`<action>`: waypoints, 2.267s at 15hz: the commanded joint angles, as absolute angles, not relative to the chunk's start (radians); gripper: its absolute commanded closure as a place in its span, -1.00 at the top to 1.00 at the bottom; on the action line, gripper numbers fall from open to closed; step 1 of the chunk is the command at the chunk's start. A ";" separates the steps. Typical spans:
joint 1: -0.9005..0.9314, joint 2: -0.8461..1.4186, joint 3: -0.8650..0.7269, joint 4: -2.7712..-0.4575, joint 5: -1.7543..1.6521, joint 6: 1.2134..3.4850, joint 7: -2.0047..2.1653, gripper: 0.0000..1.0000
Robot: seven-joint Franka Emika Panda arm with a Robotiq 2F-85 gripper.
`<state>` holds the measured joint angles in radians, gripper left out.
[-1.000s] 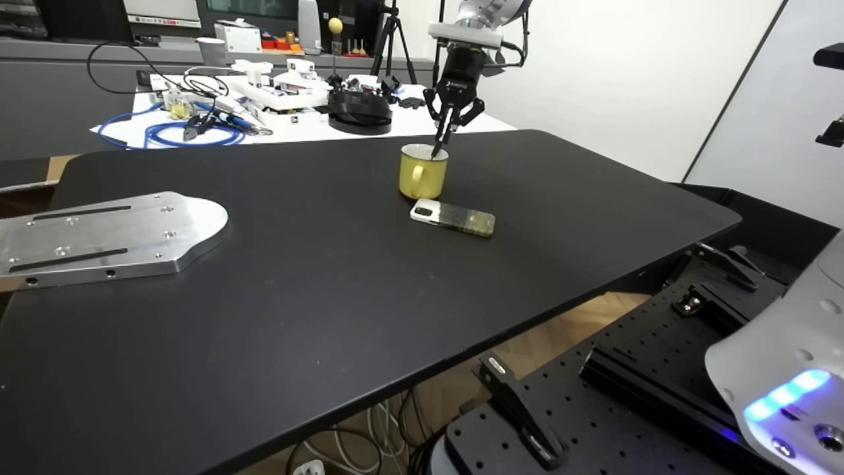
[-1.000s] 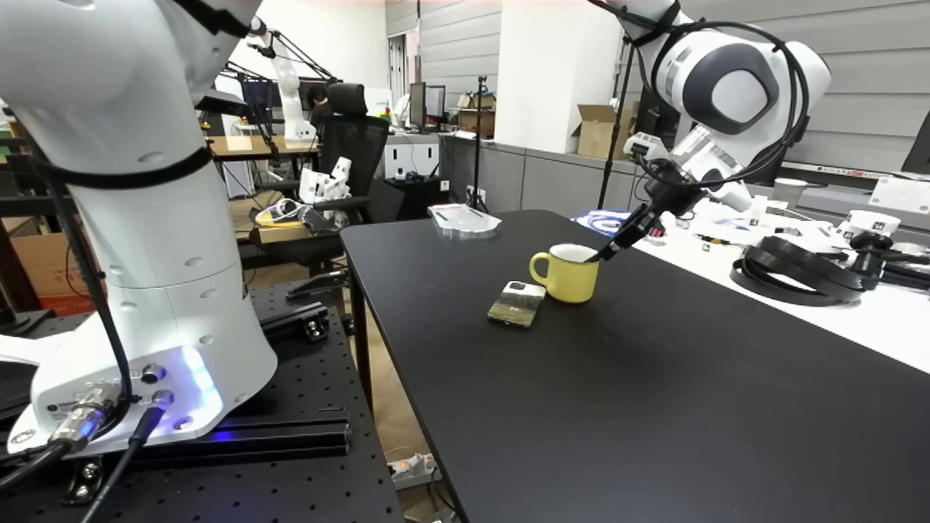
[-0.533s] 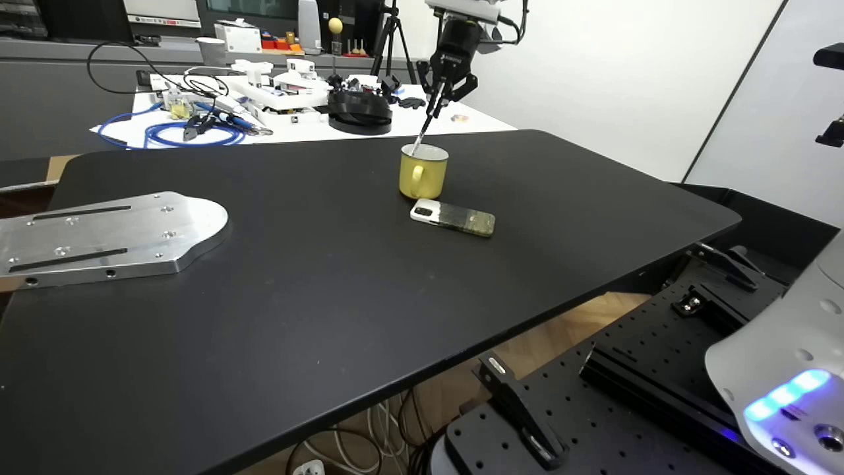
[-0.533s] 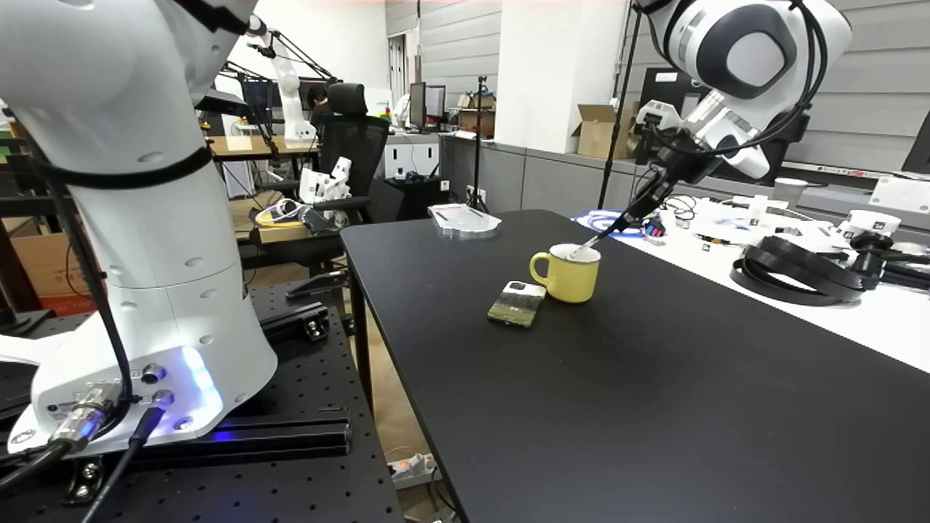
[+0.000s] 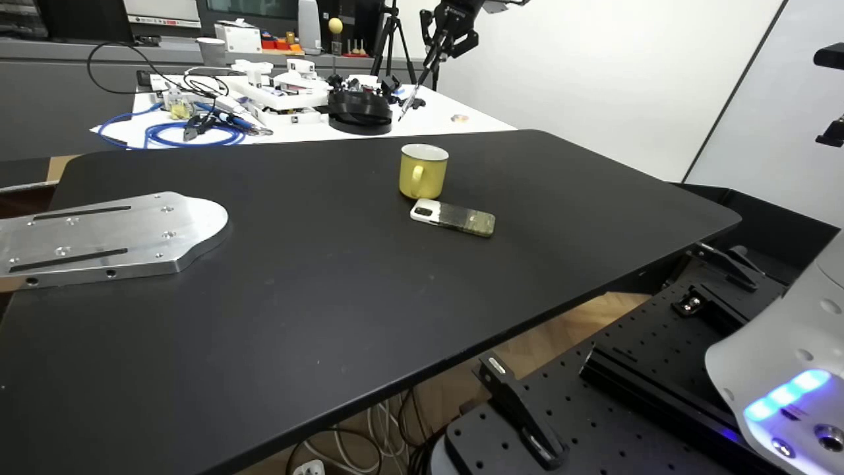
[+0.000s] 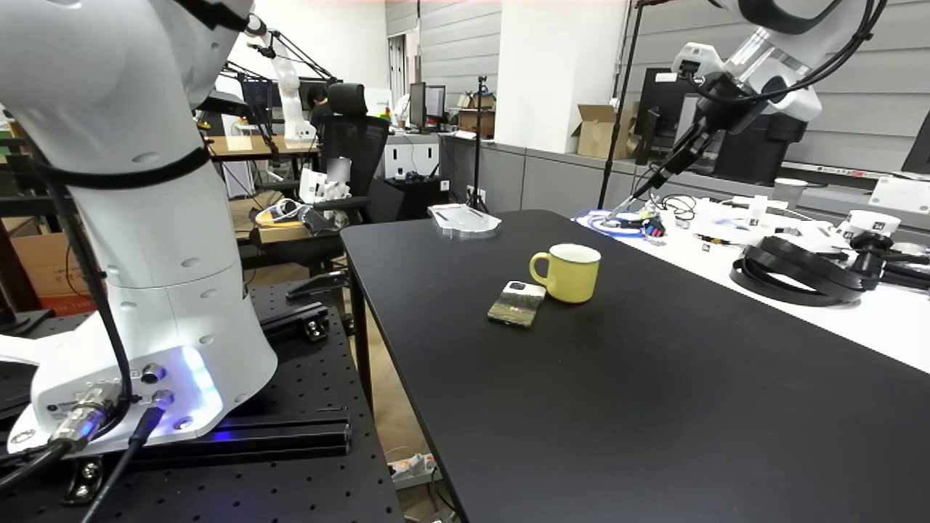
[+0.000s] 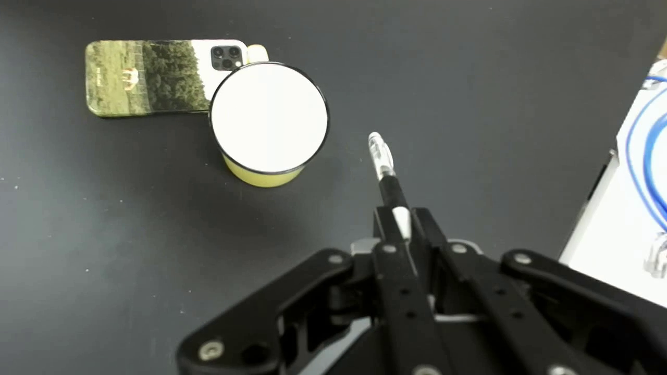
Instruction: Pick up the pen from the cup and put it on the table
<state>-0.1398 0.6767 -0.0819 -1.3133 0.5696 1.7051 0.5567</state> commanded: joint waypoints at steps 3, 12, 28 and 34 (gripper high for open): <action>-0.199 0.782 -0.061 -1.239 0.709 1.805 0.582 -0.94; -0.220 0.989 -0.061 -1.210 0.838 2.012 0.584 -0.94; -0.166 0.903 -0.053 -1.106 0.655 1.881 0.588 0.99; -0.170 0.906 -0.040 -1.110 0.649 1.888 0.557 1.00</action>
<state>-0.1591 0.9047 -0.0556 -1.1145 0.6619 1.8882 0.5523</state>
